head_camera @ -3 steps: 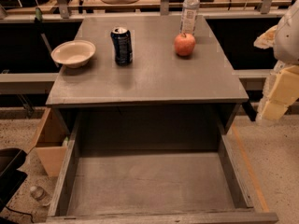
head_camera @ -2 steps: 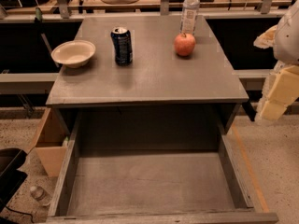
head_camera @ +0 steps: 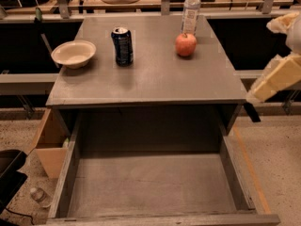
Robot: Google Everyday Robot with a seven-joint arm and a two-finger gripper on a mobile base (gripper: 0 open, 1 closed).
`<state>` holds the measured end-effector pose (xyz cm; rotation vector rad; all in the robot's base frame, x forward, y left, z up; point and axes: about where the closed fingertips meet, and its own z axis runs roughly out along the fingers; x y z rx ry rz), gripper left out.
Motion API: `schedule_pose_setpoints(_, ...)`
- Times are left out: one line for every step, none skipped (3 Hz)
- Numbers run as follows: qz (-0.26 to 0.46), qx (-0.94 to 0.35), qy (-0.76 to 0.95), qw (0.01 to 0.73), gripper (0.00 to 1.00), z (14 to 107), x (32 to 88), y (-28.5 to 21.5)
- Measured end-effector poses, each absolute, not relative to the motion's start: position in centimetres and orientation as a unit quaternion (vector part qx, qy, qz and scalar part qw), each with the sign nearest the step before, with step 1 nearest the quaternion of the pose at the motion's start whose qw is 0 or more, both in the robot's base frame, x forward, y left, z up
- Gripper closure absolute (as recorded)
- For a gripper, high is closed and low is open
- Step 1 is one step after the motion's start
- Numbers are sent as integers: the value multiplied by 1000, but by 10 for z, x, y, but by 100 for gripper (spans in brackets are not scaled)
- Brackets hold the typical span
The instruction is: Place pepsi can into top drawer
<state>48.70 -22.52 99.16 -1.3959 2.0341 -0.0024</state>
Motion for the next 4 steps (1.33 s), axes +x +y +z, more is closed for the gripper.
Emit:
schedule_pose_setpoints(41,-487,750,445,0,1002,548,-235)
schedule_pose_setpoints(94,-434,703,556,0,1033,608,-228)
schedule_pose_setpoints(107,-425,699,565,0,1036,614,-225)
schedule_pose_setpoints(107,-425,699,565,0,1036,614,-225)
